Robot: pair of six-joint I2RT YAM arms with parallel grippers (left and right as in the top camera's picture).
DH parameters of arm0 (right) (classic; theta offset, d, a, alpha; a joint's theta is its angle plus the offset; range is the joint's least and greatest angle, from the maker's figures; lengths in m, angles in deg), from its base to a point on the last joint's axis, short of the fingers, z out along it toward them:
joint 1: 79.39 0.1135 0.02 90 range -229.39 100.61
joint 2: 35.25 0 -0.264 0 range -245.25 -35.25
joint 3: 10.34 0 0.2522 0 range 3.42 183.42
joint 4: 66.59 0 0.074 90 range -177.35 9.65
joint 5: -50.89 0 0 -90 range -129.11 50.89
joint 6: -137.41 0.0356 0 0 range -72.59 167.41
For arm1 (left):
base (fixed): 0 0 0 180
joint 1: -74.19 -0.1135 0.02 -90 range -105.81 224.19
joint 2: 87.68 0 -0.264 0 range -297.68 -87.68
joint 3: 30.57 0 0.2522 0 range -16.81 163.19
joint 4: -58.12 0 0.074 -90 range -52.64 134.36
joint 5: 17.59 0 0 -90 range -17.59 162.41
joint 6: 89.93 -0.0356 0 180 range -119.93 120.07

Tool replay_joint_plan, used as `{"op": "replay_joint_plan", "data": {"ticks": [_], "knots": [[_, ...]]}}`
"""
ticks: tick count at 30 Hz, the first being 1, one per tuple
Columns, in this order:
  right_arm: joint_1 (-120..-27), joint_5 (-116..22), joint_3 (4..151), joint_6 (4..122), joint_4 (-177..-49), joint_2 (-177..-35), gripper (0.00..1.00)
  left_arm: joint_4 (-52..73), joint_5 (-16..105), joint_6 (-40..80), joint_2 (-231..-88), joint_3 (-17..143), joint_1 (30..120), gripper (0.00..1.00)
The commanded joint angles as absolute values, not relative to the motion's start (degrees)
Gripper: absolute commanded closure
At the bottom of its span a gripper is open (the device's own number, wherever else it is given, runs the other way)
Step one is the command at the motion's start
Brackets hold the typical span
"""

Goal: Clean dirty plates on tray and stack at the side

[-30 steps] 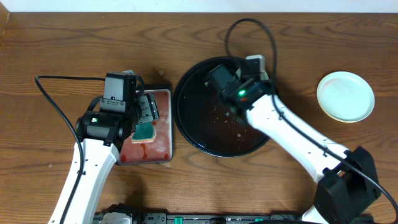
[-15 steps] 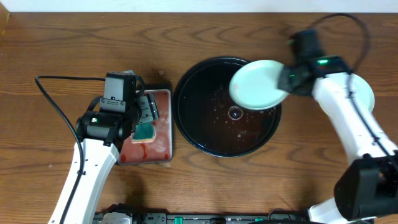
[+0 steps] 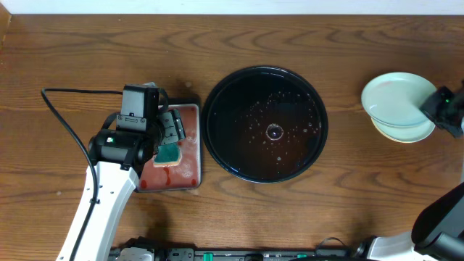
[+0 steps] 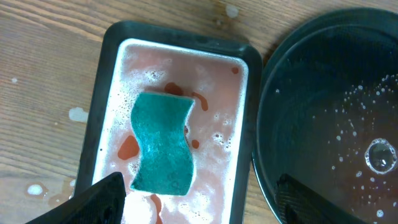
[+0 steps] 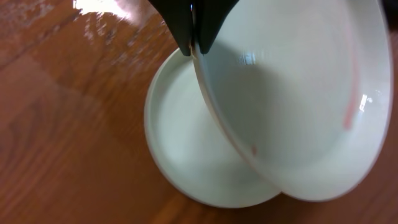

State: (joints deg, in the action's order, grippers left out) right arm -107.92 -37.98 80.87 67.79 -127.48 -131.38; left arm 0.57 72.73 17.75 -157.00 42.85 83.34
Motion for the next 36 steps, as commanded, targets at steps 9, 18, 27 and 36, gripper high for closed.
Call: {"op": "replay_joint_plan", "data": {"ticks": [9, 18, 27, 36], "knots": [[-113.1, -36.43, 67.91, 70.32, -109.58, -130.55, 0.99, 0.29, 72.82, 16.61, -156.8, 42.68, 83.25, 0.23], [-113.06, -40.32, 66.64, 71.81, -106.85, -133.09, 0.45, 0.29, 72.82, 16.61, -156.8, 42.68, 83.25, 0.23], [-112.91, -49.43, 69.52, 71.77, -116.97, -125.77, 0.49, -1.02, 72.82, 14.64, -156.63, 42.68, 83.25, 0.23], [-102.94, -49.89, 69.76, 69.36, -136.1, -100.24, 0.47, -4.54, 69.1, 12.08, -146.18, 42.68, 83.27, 0.23]]}}
